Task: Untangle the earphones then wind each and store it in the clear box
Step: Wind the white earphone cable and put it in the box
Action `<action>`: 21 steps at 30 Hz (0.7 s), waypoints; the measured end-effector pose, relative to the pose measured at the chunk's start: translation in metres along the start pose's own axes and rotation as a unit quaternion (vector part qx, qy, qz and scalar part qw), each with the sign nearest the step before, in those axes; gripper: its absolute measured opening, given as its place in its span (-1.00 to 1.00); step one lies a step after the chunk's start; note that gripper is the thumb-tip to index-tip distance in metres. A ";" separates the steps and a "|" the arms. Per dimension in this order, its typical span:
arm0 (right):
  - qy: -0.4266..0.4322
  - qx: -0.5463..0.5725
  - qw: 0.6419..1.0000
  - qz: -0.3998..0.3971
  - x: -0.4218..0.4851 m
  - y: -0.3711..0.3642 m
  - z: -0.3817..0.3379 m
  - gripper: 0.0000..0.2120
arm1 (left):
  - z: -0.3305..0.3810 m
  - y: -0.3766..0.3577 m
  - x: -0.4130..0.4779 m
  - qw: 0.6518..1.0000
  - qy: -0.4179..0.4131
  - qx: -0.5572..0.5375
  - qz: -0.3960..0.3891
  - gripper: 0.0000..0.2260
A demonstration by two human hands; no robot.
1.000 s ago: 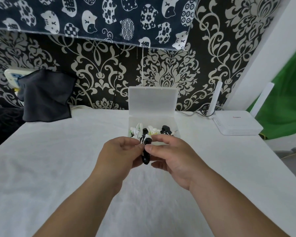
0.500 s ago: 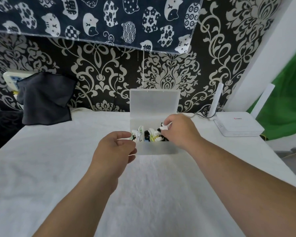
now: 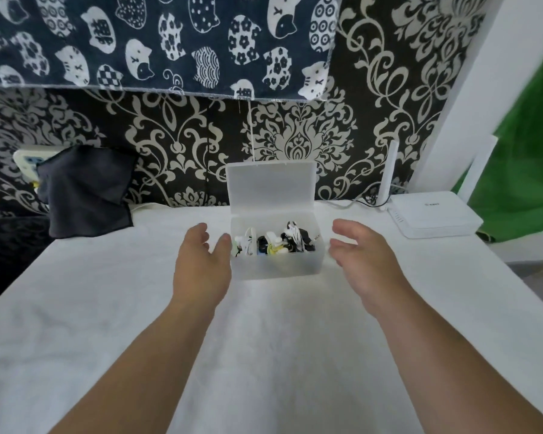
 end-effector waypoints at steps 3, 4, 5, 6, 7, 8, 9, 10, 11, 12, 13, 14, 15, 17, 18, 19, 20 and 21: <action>0.009 0.003 1.000 -0.019 0.002 -0.001 -0.006 -0.52 | 0.042 -0.014 0.008 0.998 -0.065 0.027 -0.004 -0.45; 0.003 0.002 1.000 -0.028 0.001 -0.002 -0.005 -0.52 | 0.060 -0.018 0.011 0.994 -0.096 0.045 -0.002 -0.43; -0.004 0.005 0.999 -0.036 0.000 -0.004 -0.002 -0.51 | 0.077 -0.023 0.016 0.990 -0.125 0.062 -0.006 -0.40; -0.008 0.008 0.999 -0.042 -0.001 -0.004 0.000 -0.50 | 0.091 -0.028 0.020 0.986 -0.144 0.078 -0.018 -0.37; -0.009 0.010 0.999 -0.047 -0.002 -0.003 0.001 -0.49 | 0.103 -0.034 0.024 0.984 -0.149 0.091 -0.039 -0.36; -0.009 0.014 0.999 -0.050 -0.003 -0.002 0.001 -0.49 | 0.110 -0.038 0.030 0.982 -0.143 0.102 -0.065 -0.36; -0.007 0.020 0.998 -0.052 -0.002 -0.001 0.000 -0.48 | 0.114 -0.042 0.034 0.979 -0.137 0.119 -0.090 -0.37; -0.001 0.024 0.998 -0.054 -0.001 0.000 -0.003 -0.47 | 0.115 -0.043 0.037 0.972 -0.149 0.151 -0.099 -0.39; 0.014 0.016 0.998 -0.056 -0.001 0.002 -0.006 -0.46 | 0.118 -0.043 0.036 0.958 -0.189 0.197 -0.081 -0.41; 0.041 -0.012 0.997 -0.057 -0.001 0.003 -0.011 -0.45 | 0.120 -0.041 0.034 0.939 -0.238 0.243 -0.045 -0.43; 0.080 -0.056 0.994 -0.055 -0.002 0.005 -0.018 -0.44 | 0.119 -0.039 0.029 0.920 -0.275 0.280 -0.011 -0.44; 0.125 -0.104 0.985 -0.055 -0.003 0.006 -0.026 -0.42 | 0.114 -0.040 0.023 0.902 -0.296 0.316 0.008 -0.45; 0.166 -0.145 0.974 -0.060 -0.005 0.003 -0.033 -0.39 | 0.105 -0.044 0.018 0.882 -0.302 0.360 0.016 -0.46; 0.229 -0.209 0.946 -0.092 -0.010 -0.009 -0.043 -0.33 | 0.079 -0.053 0.004 0.832 -0.321 0.451 0.028 -0.47; 0.247 -0.241 0.931 -0.119 -0.013 -0.017 -0.043 -0.30 | 0.064 -0.058 -0.005 0.804 -0.336 0.490 0.030 -0.45; 0.252 -0.275 0.915 -0.153 -0.017 -0.026 -0.039 -0.28 | 0.047 -0.063 -0.013 0.778 -0.346 0.523 0.025 -0.43; 0.244 -0.307 0.901 -0.187 -0.021 -0.034 -0.033 -0.28 | 0.029 -0.068 -0.018 0.765 -0.347 0.542 0.016 -0.38; 0.221 -0.334 0.889 -0.220 -0.025 -0.041 -0.025 -0.27 | 0.013 -0.071 -0.021 0.759 -0.337 0.557 0.004 -0.33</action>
Point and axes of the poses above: each hand's wrist, its own x-axis towards the middle knuckle, its own y-axis out of the back of the hand, z = x × y, the point moved 7 cm from there along x, towards the middle knuckle, and after that the axes turned 14 degrees about y, right-handed, at the moved point
